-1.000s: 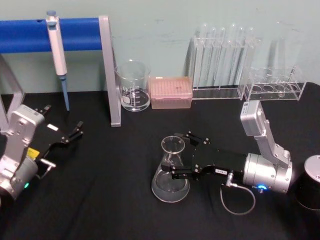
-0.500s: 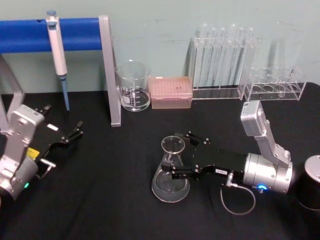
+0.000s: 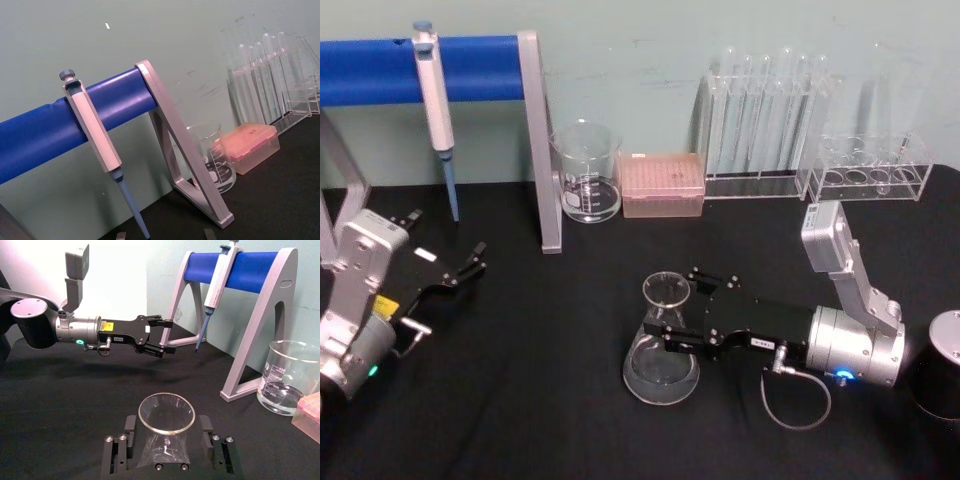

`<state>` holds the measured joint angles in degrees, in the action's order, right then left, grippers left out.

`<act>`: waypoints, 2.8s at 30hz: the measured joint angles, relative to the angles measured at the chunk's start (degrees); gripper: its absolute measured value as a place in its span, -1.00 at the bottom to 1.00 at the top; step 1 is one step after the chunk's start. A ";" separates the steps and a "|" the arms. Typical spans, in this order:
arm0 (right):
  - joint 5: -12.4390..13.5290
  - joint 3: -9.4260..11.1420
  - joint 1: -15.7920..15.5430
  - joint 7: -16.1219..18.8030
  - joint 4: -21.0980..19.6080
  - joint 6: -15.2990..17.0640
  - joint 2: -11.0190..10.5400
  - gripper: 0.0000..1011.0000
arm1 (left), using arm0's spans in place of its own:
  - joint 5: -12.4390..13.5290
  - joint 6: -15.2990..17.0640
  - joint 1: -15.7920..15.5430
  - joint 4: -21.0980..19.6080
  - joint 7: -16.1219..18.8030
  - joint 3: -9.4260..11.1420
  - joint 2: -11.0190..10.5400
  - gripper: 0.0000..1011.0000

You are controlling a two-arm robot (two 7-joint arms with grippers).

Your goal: Grasp the erlenmeyer flask with one hand, shake it three times, then place it back.

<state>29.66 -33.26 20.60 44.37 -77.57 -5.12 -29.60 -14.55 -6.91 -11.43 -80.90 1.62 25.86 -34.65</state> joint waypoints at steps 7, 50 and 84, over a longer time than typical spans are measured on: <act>0.00 0.00 0.00 0.00 0.00 0.00 0.00 0.17 | 0.00 0.00 0.00 0.00 0.00 0.00 0.00 0.98; 1.91 2.95 -0.83 -2.50 -3.43 -1.09 -0.55 -0.11 | 0.00 0.00 0.00 0.00 0.00 0.00 0.00 0.98; 2.06 10.42 -1.21 -10.30 -9.33 0.70 -1.20 -0.11 | 0.00 0.00 0.00 0.00 0.00 0.00 0.00 0.98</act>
<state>31.72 -22.84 19.39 34.08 -86.90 -4.42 -30.80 -14.55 -6.91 -11.43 -80.90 1.62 25.86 -34.65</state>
